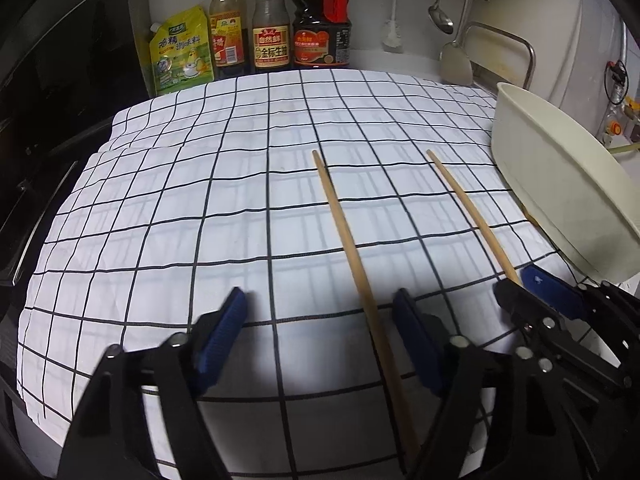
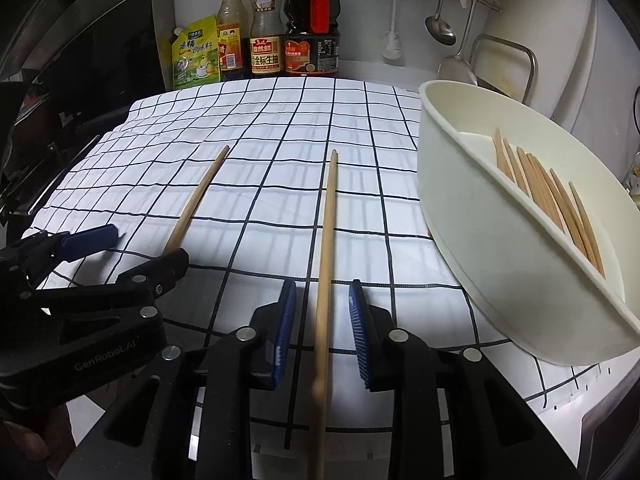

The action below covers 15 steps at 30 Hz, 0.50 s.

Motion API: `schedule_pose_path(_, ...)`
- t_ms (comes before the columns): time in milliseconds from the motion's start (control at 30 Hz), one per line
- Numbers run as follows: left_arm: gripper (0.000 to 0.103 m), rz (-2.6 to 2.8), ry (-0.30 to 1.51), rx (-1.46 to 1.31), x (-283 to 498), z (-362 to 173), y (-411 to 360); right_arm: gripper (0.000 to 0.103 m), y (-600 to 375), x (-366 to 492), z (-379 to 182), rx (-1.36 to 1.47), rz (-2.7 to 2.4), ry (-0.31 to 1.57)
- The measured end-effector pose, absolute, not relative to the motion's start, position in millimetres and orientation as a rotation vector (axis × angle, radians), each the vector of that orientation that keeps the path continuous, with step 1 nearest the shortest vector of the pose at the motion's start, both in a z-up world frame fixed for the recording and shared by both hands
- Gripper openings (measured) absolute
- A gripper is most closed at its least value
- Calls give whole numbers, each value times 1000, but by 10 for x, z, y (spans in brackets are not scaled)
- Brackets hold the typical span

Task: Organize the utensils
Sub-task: 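Spread the last two chopsticks apart with the right tool's fingers, then close the right tool on one chopstick while the left tool grasps the other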

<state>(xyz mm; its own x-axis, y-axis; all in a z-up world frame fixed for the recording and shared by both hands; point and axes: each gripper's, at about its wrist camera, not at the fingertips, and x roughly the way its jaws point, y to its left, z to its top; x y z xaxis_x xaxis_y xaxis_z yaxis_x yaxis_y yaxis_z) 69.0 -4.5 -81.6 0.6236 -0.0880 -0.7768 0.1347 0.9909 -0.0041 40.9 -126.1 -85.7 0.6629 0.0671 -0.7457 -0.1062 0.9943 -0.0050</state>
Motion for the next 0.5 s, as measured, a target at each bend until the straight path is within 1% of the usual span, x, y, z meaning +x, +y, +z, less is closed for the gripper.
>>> schedule_pose_path(33, 56, -135, 887, 57, 680, -808, -61, 20, -1248, 412, -855, -55, 102, 841)
schedule_pose_path(100, 31, -155, 887, 59, 655, -792, -99, 10, -1218, 413, -853, -67, 109, 842)
schedule_pose_path(133, 24, -166, 888, 56, 650, -785, -110, 8, -1208, 416, -851, -71, 115, 843)
schedule_pose_path(167, 12, -174, 892, 52, 646, -782, -118, 6, -1199, 418, -850, -76, 115, 843)
schedule_pose_path(200, 10, -181, 895, 48, 644, -781, -122, 6, -1195, 419, -850, -78, 115, 843)
schedule_pose_path(367, 7, -220, 916, -5, 655, -772, -50, 6, -1217, 416, -832, -45, 127, 856)
schedule_pose_path(500, 7, -237, 927, -37, 657, -741, 12, 6, -1208, 347, -748, -24, 145, 844)
